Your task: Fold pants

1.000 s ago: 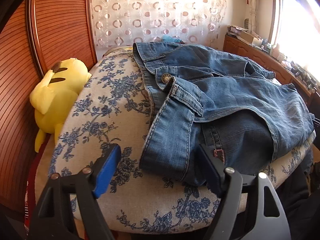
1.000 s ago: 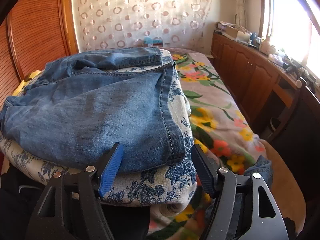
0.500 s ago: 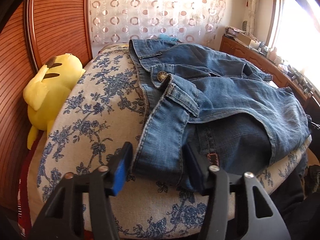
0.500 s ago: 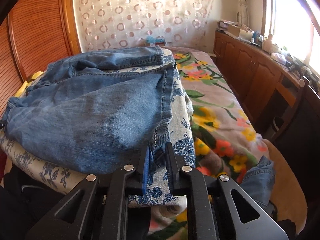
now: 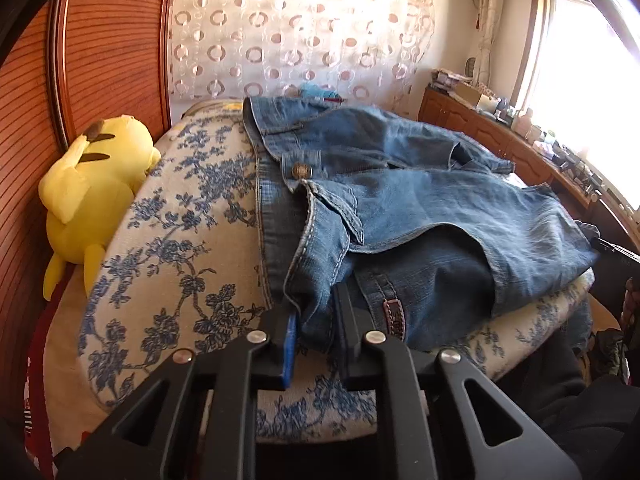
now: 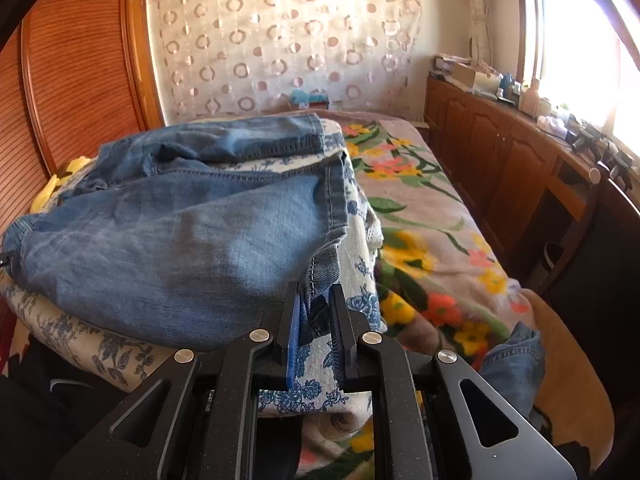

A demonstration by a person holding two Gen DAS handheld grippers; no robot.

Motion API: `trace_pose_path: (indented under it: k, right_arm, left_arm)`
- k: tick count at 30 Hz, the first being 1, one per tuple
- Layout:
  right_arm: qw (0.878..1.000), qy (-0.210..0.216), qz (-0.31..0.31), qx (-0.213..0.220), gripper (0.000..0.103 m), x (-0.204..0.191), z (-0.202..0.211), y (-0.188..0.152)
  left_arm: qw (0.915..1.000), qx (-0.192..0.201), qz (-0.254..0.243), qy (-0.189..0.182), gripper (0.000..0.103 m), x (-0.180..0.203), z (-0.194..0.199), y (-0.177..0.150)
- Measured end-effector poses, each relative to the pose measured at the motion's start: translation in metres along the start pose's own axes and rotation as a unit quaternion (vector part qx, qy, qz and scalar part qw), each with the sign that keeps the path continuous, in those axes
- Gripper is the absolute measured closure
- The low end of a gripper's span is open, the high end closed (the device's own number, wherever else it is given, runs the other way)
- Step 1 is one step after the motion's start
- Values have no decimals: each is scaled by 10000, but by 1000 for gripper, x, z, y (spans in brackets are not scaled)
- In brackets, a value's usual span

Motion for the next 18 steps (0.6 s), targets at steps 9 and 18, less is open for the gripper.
trace_pose_path:
  k: [9,18]
  right_arm:
    - [9998,80,130,155,94,-2,31,6]
    - [9988,250,246,333,94,-6,64,19]
  left_arm:
    - [9998,163,-78,15,92,-3,35,5]
    - [9994,314,-155,35,92,-3,65,14]
Point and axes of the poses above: each gripper's, at about its wrist camera, not at the fingertips, and z roughly against the way its jaws point, x to its right, y to its top, the point moved 10 cm from there along -z, roughly the way its jaws point, and after that the axes turned 3 degrees about y, right-handed, at the moved point
